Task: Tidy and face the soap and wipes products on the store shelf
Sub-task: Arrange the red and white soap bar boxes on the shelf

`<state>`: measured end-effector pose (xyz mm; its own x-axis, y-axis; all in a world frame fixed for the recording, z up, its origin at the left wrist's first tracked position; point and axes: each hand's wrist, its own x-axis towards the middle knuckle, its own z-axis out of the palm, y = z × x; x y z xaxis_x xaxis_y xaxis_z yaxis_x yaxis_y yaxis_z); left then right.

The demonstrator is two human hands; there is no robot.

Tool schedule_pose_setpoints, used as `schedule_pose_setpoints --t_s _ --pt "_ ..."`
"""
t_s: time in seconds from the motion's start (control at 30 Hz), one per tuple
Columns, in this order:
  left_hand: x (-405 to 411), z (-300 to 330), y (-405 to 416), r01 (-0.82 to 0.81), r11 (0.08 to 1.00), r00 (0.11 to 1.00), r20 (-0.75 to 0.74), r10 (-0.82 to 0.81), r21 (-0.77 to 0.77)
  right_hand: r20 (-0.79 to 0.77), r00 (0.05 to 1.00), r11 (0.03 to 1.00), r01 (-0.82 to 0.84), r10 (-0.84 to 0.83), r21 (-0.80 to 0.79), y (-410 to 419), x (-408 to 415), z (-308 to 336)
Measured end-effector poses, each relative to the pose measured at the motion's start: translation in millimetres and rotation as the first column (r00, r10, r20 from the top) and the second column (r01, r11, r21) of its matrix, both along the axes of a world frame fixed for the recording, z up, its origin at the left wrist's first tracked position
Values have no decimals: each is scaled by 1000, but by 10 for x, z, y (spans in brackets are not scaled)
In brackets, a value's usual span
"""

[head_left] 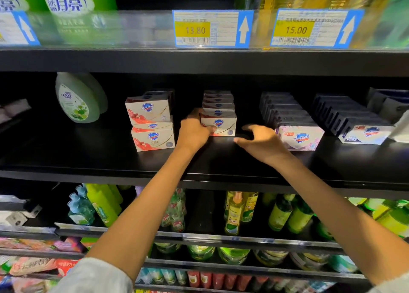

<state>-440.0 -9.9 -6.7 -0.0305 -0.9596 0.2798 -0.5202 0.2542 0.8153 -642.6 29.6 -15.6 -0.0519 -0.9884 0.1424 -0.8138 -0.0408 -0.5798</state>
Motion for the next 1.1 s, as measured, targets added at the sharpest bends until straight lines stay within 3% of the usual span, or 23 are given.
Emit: schedule_pose_setpoints --t_s 0.2,0.47,0.77,0.9,1.03,1.1 --pt "-52 -5 -181 -29 999 1000 -5 29 -21 -199 977 997 -68 71 23 100 41 -30" --pt "-70 -43 -256 -75 997 997 31 76 -10 -208 975 997 -73 73 9 97 32 -28" --pt "-42 -6 190 -107 993 973 200 116 -55 -217 975 998 -64 57 -26 114 102 75" --pt "178 -39 604 -100 974 976 169 135 -203 -73 993 983 -102 92 -151 138 286 227" --pt "580 -91 947 -198 927 979 -27 200 -319 199 957 964 -169 210 -205 119 633 384" --pt "834 -101 1020 -301 885 953 -117 278 -355 264 923 949 -223 280 -225 57 845 449"
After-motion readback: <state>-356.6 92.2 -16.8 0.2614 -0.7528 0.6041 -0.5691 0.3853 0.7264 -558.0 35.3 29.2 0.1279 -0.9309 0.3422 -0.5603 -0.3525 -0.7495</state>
